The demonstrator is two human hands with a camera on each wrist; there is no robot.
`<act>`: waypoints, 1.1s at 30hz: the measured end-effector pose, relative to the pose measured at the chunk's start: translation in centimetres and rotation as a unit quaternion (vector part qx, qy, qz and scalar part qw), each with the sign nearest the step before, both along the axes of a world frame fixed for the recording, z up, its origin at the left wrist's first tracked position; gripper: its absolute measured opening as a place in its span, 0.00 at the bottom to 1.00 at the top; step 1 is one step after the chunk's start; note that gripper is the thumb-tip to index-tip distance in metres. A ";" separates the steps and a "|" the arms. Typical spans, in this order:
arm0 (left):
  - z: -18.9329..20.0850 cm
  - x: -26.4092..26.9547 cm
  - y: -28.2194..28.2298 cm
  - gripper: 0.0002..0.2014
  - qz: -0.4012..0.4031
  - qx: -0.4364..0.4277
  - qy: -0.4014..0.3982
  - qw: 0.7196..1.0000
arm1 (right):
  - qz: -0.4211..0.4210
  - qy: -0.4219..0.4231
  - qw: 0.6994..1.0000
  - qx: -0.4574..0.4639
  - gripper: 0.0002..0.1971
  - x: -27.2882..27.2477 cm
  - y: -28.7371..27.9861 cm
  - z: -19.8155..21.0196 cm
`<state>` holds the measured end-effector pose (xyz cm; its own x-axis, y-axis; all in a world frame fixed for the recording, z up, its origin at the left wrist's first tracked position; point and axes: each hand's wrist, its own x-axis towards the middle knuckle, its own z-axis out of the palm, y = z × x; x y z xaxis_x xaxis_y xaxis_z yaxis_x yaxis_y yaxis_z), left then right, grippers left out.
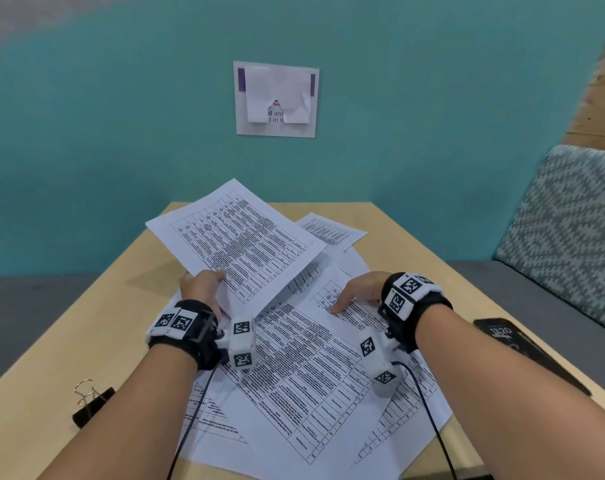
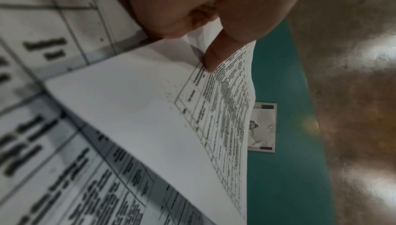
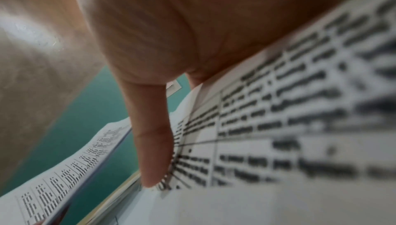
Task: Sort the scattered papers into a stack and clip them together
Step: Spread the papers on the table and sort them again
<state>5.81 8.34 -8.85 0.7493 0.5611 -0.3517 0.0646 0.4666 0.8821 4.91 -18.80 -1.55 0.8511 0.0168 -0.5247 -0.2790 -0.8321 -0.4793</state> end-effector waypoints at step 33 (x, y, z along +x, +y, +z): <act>0.5 -0.6 -0.3 0.29 -0.027 0.008 -0.028 0.999 | -0.374 -0.340 0.814 0.286 0.31 4.1 -3.0 3.7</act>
